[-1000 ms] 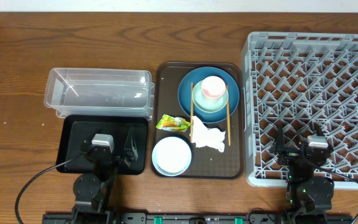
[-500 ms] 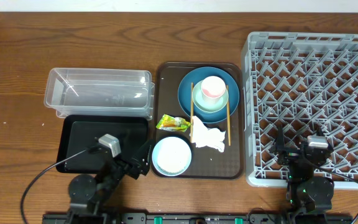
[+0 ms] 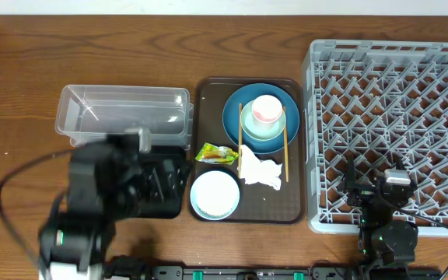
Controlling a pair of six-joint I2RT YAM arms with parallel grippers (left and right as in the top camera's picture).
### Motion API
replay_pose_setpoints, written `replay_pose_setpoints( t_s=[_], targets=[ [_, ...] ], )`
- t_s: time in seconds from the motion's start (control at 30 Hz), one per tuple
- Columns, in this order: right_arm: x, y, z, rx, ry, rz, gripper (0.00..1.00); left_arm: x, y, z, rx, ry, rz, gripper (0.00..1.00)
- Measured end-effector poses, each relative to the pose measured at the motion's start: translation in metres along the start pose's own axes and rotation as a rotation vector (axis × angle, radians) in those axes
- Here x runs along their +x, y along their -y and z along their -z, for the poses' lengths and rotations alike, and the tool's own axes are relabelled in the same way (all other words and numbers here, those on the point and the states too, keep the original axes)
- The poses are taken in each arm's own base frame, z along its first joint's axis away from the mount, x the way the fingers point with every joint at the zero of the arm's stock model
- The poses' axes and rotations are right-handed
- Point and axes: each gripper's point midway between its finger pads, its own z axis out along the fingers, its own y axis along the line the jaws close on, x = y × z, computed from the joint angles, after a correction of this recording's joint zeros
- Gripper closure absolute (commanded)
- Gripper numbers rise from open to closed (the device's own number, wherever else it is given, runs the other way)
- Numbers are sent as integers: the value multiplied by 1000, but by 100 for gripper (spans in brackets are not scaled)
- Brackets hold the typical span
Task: Sort waste into correct bins and load items into the dishwasher rack
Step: 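Lower the left gripper and grasp the yellow snack wrapper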
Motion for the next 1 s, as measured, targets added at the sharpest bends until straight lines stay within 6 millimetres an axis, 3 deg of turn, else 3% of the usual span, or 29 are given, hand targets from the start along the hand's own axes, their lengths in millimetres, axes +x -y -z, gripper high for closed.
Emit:
replay_pose_setpoints(
  t_s=[0.03,0.3,0.37,0.43,0.57,0.77,1.0],
  targets=[
    [0,0,0,0,0,0,1,-1,0,-5,-8,-48,18,1],
    [0,0,0,0,-2,0,1,6,-5,-58,35,-304,137,0],
    [0,0,0,0,-2,0,1,10,-8,-67,37,-347,170,20],
    [0,0,0,0,-2,0,1,13,-10,-75,37,-380,191,30],
    [1,0,0,0,-2,0,1,17,-2,-91,57,-415,183,30],
    [1,0,0,0,-2,0,1,14,16,-120,67,-402,199,40],
    [0,0,0,0,-2,0,1,3,-8,-144,-121,-316,395,40]
  ],
)
